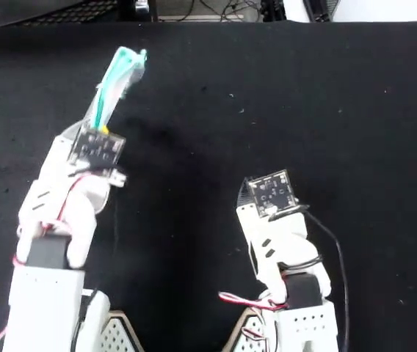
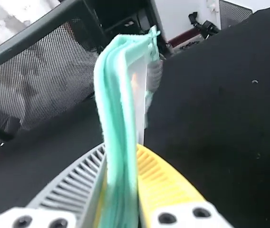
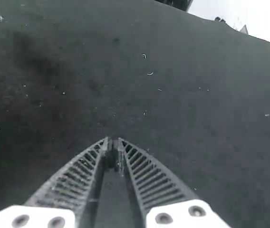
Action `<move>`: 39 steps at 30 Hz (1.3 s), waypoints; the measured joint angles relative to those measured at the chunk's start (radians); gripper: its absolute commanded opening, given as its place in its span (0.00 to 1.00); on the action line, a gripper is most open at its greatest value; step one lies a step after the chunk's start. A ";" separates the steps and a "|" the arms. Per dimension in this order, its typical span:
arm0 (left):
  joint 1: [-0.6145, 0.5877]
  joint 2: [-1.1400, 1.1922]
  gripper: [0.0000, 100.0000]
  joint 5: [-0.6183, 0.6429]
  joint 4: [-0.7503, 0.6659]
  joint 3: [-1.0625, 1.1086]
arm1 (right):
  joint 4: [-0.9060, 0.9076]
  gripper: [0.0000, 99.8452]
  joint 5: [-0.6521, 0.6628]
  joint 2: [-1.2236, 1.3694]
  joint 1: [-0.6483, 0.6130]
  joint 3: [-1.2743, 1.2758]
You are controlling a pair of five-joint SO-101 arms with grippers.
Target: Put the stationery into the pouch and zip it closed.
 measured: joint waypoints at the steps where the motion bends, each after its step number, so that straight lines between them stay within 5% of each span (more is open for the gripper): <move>1: 0.023 0.068 0.03 0.000 -0.018 -0.021 | -0.003 0.01 0.000 0.000 0.020 0.000; 12: 0.269 0.720 0.05 0.005 -0.063 -0.313 | -0.008 0.01 -0.121 0.000 0.183 0.000; 19: 0.269 0.789 0.20 0.249 -0.011 -0.382 | -0.008 0.01 -0.123 0.000 0.184 0.000; 26: 0.261 0.632 0.20 0.328 0.074 -0.382 | -0.008 0.01 -0.123 0.000 0.184 0.000; 34: 0.247 0.230 0.20 0.328 0.356 -0.381 | -0.008 0.01 -0.123 0.000 0.184 0.000; 39: 0.239 0.014 0.21 0.328 0.376 -0.319 | -0.008 0.01 -0.130 0.000 0.184 0.000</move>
